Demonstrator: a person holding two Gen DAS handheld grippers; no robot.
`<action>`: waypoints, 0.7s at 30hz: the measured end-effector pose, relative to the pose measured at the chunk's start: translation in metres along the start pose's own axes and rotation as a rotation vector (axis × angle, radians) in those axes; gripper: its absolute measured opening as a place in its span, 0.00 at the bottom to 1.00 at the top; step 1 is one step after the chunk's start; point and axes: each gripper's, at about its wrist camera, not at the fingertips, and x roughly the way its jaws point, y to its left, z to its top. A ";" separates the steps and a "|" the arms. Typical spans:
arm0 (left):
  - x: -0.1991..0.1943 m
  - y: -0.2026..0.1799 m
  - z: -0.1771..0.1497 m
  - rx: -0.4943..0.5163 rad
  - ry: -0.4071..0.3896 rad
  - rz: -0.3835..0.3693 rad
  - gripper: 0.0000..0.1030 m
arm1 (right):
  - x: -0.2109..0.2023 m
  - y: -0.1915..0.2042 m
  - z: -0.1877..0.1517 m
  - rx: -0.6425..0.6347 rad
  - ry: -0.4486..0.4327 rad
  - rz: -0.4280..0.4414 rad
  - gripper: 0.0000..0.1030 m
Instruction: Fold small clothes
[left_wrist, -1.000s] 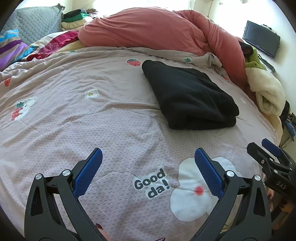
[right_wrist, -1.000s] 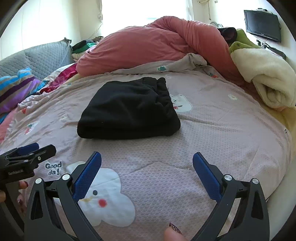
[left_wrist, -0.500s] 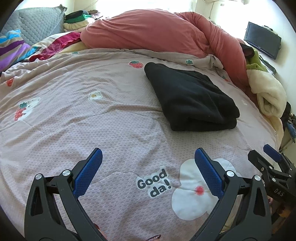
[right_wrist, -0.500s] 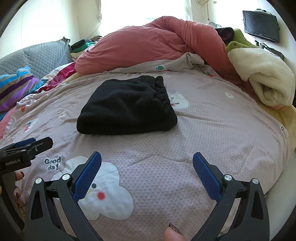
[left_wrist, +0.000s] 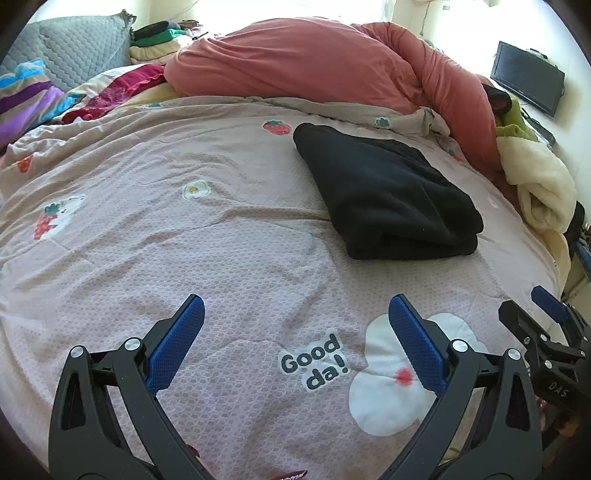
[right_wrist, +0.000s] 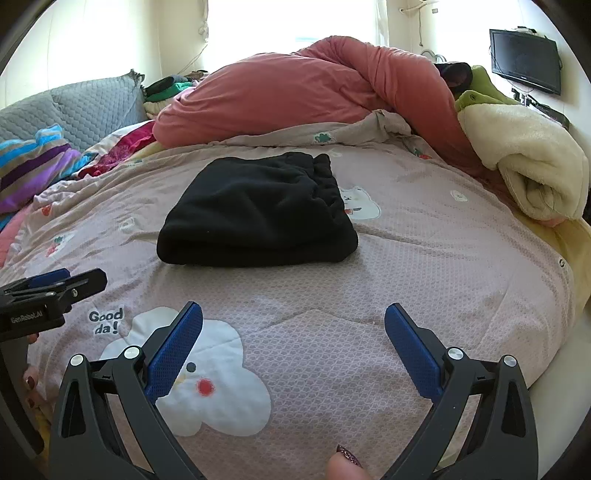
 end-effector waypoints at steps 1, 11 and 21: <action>0.000 -0.001 0.000 0.000 -0.001 0.001 0.91 | 0.000 0.000 0.000 0.000 0.001 0.000 0.95; -0.001 -0.002 0.000 0.004 -0.005 0.011 0.91 | 0.000 -0.002 -0.001 0.006 0.006 -0.006 0.95; -0.003 -0.001 0.000 0.008 -0.008 0.031 0.91 | 0.000 -0.001 -0.002 0.009 0.012 -0.004 0.95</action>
